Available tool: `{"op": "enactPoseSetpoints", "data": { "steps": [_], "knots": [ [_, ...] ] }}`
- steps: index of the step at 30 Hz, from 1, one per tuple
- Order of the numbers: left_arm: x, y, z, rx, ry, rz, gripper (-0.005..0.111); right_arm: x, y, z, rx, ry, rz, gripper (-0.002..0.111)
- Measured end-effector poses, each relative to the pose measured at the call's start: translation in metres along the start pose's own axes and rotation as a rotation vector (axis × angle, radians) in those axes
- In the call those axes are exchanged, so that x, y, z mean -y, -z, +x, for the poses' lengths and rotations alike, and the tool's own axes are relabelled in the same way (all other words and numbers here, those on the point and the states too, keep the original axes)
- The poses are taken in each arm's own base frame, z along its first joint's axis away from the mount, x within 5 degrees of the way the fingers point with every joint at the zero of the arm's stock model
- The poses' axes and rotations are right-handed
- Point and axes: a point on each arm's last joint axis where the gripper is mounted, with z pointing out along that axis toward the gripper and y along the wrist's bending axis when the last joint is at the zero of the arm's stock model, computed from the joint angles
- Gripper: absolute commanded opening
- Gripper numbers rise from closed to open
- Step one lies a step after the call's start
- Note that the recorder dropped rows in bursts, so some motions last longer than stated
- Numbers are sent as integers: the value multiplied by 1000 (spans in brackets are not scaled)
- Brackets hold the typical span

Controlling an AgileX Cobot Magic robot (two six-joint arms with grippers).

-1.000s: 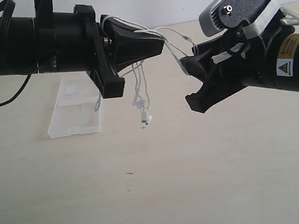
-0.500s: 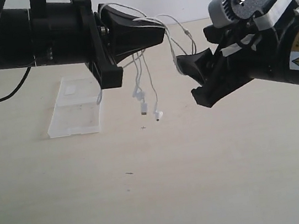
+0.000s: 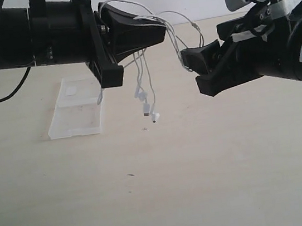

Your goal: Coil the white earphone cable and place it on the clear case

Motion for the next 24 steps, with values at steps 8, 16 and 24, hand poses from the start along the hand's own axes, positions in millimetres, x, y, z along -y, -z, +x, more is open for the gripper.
{"op": "enactPoseSetpoints", "data": {
  "steps": [8, 16, 24],
  "knots": [
    [0, 0, 0, 0, 0, 0, 0, 1, 11, -12, 23, 34, 8, 75],
    [0, 0, 0, 0, 0, 0, 0, 3, 17, -23, -56, 64, 21, 81],
    [0, 0, 0, 1, 1, 0, 0, 4, 19, -35, -112, 61, 31, 83]
  ]
}}
